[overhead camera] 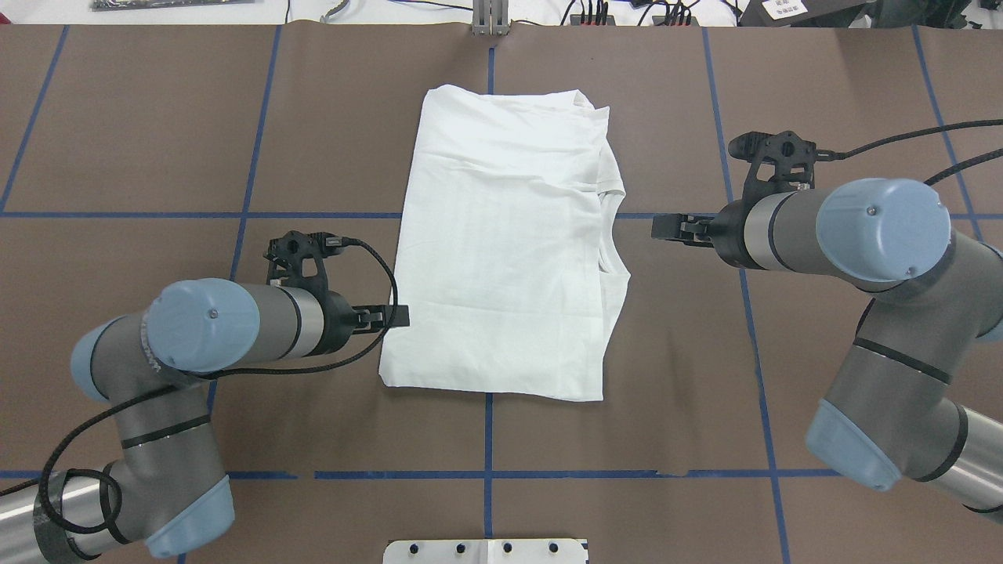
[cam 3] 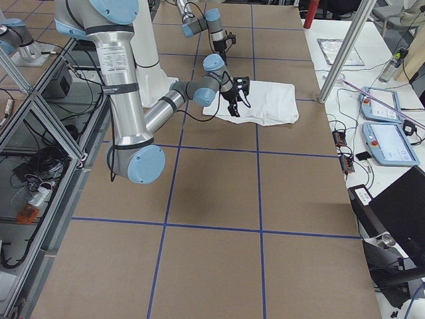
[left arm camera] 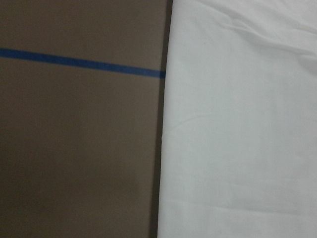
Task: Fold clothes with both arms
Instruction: 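Lower the left gripper to the near shirt edge while the right moves aside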
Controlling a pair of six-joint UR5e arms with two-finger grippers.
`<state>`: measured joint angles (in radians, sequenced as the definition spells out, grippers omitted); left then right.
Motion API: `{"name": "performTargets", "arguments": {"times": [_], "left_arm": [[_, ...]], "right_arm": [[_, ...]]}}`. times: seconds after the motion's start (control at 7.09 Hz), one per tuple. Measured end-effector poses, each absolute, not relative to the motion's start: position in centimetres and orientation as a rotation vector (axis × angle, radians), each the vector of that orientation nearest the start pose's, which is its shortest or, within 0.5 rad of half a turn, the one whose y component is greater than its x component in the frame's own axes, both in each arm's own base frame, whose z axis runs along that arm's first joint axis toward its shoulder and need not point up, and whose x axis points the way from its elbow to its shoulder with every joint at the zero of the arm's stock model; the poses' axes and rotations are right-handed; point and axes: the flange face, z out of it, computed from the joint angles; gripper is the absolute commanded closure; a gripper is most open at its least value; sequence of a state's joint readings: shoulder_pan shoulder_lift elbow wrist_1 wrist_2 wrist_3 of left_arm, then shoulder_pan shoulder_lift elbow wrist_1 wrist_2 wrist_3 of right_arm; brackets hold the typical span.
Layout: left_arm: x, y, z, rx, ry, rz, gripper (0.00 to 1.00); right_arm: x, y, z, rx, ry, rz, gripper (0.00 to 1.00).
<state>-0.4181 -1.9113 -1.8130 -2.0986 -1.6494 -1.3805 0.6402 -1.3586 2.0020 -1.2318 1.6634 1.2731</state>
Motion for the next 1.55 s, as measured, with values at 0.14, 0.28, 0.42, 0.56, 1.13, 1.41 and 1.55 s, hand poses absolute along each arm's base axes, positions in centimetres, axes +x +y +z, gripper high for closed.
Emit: {"name": "performTargets", "arguments": {"times": [0.14,0.28,0.42,0.56,1.13,1.41,1.55], "left_arm": [[51.4,-34.4,30.8,0.248,1.071,-0.142,0.40],[52.5,-33.4,31.1,0.236,1.058,-0.126,0.40],[53.1,-32.8,31.2,0.227,1.044,-0.112,0.40],[53.5,-32.4,31.2,0.221,1.036,-0.104,0.50],[53.9,-32.0,30.9,0.217,1.034,-0.096,0.51],[54.0,-31.9,30.7,0.217,1.038,-0.094,0.67],[54.1,-31.9,30.6,0.217,1.039,-0.094,0.89]], "right_arm": [[-36.2,-42.1,31.6,0.371,-0.914,0.268,0.00],[-36.3,-42.0,31.6,0.372,-0.913,0.267,0.00],[-36.3,-42.0,31.6,0.372,-0.912,0.268,0.00],[-36.3,-42.0,31.7,0.371,-0.912,0.267,0.00],[-36.4,-42.0,31.7,0.369,-0.911,0.265,0.00],[-36.4,-42.0,31.7,0.369,-0.911,0.265,0.00],[-36.5,-41.9,31.7,0.368,-0.911,0.265,0.00]]}}
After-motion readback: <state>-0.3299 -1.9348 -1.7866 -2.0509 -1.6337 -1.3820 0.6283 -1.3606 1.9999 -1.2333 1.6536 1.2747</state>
